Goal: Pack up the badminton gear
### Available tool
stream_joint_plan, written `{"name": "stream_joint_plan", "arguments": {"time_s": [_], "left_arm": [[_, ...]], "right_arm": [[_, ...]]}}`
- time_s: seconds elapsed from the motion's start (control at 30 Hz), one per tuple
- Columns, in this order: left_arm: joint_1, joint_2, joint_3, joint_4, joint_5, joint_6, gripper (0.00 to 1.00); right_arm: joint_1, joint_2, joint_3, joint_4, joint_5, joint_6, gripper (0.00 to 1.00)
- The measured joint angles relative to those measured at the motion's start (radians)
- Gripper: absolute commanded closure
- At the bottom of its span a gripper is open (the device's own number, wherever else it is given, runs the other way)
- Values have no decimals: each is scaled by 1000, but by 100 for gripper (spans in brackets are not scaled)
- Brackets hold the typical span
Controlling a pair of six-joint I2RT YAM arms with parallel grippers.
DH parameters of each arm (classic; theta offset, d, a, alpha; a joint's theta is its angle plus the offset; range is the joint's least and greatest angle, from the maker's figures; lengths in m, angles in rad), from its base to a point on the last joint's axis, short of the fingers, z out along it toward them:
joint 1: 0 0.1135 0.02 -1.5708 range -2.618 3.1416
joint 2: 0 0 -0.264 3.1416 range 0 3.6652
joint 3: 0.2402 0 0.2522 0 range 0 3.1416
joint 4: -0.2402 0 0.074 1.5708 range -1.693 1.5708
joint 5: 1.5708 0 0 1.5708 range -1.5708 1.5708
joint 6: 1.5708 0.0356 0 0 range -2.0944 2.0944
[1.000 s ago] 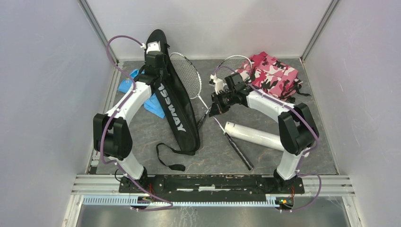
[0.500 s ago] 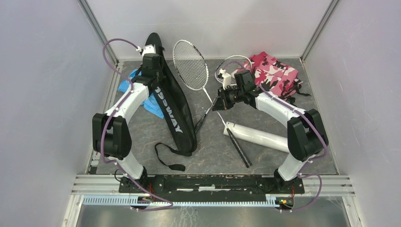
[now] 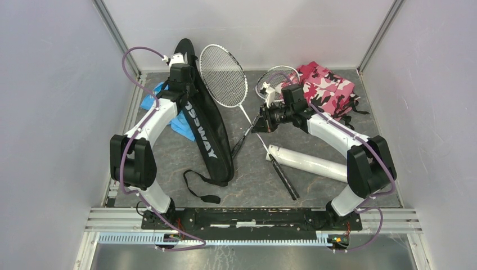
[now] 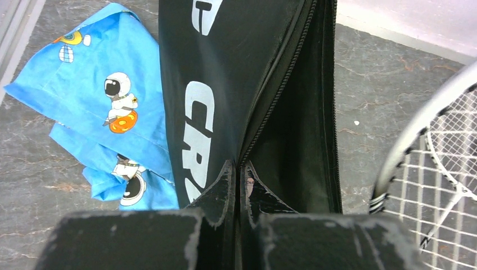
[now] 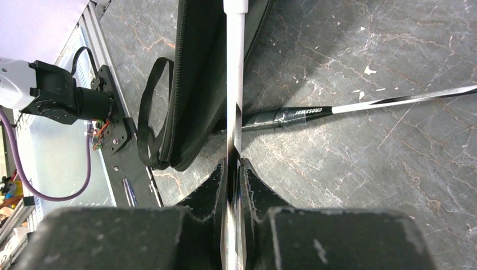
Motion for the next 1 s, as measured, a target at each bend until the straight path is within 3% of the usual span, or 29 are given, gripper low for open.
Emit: {"name": "stream_joint_plan", "arguments": {"time_s": [1.0], "left_arm": [[0,-10,-26,58,195,-159,98]], "right_arm": [[37,160,-40,47,-27,71,100]]}}
